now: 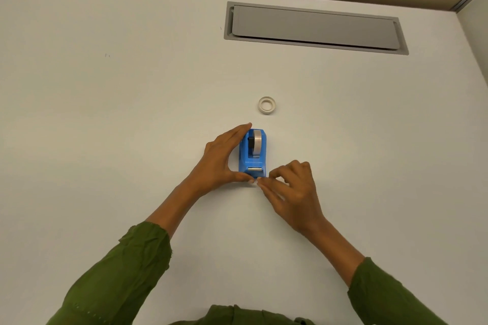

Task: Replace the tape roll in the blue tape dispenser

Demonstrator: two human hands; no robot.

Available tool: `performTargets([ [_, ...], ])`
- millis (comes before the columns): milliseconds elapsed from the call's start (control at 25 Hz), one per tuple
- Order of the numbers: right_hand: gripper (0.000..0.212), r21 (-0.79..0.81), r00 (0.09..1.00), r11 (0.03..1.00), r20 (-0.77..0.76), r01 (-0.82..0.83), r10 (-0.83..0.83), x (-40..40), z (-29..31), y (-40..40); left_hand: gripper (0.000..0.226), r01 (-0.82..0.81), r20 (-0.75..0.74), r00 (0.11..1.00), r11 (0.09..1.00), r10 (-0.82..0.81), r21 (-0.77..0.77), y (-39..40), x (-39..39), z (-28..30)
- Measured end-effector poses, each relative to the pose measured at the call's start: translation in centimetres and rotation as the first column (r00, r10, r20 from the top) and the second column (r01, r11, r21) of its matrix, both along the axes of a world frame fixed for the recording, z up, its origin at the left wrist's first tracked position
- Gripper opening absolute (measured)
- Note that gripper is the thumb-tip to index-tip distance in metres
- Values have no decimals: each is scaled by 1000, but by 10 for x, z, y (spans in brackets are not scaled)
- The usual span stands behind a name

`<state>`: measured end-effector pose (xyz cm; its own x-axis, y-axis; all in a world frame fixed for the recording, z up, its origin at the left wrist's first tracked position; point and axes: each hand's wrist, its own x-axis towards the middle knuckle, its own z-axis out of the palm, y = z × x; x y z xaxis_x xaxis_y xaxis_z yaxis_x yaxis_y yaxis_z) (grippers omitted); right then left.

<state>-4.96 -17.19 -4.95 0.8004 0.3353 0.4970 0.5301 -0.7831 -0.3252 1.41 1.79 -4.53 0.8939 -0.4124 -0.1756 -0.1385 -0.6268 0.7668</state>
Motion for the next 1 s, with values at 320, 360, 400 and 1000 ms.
performTargets([
  [320,30,172,960,975,-264,141,-92,6,17,14,101,-12,-11,1000,1000,12,10,-1,0,-2],
  [360,26,120,973,986,-216,114,-86,6,15,15,101,-14,-12,1000,1000,14,7,-1,0,-2],
  [400,23,58,986,994,-148,90,-80,4,14,14,100,-15,-14,1000,1000,15,8,-1,0,-2],
  [1000,20,547,825,680,-543,489,-156,-11,29,6,75,-248,-248,951,937,187,-245,-5,-9,28],
])
